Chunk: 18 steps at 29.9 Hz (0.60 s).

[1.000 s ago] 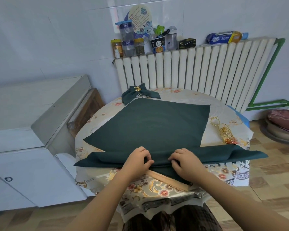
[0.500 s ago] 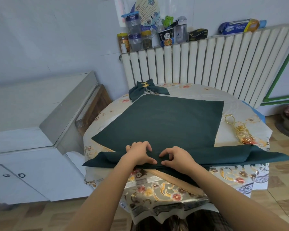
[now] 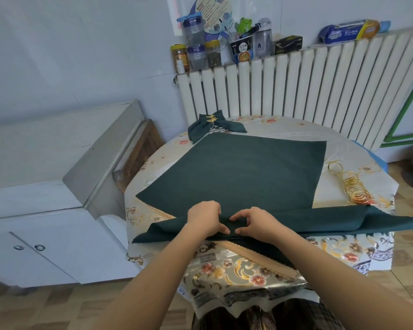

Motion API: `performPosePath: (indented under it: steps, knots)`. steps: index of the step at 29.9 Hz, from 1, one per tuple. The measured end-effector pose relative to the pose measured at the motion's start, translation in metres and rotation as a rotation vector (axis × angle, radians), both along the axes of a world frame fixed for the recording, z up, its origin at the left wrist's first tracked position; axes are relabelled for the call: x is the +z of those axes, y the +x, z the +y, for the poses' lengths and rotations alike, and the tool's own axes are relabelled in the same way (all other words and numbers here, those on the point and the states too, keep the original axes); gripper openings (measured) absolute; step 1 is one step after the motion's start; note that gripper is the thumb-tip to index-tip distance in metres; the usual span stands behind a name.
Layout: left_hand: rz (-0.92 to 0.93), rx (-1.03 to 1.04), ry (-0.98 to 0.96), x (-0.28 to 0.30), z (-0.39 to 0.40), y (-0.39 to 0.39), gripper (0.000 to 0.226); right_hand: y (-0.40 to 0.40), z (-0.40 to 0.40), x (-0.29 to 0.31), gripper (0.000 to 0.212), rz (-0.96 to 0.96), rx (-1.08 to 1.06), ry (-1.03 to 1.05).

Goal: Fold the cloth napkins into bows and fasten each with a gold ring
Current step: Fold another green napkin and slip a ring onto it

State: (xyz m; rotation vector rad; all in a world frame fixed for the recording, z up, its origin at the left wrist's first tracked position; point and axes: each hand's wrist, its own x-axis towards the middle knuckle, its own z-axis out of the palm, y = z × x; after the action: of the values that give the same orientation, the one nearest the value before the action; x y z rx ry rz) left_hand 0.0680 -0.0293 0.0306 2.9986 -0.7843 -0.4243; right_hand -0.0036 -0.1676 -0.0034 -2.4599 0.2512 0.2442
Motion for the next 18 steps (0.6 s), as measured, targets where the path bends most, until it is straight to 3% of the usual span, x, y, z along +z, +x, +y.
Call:
performPosePath:
  steps: [5,9,15,18]
  knots:
    - [-0.002,-0.006,-0.307,-0.012,0.010,-0.028,0.020,0.000,-0.004,-0.005,0.033,-0.031,0.009,0.059]
    - [0.069,-0.063,-0.468,-0.022,0.022,-0.042,0.023,-0.003,-0.005,-0.005,0.028,-0.035,0.008,0.139]
    - [0.381,-0.082,-0.513,-0.012,0.032,-0.047,0.029,-0.004,-0.003,-0.007,0.018,-0.067,-0.037,0.121]
    - [0.528,-0.110,-0.406,-0.005,0.033,-0.049,0.039,-0.005,-0.002,-0.008,0.020,-0.067,-0.017,0.093]
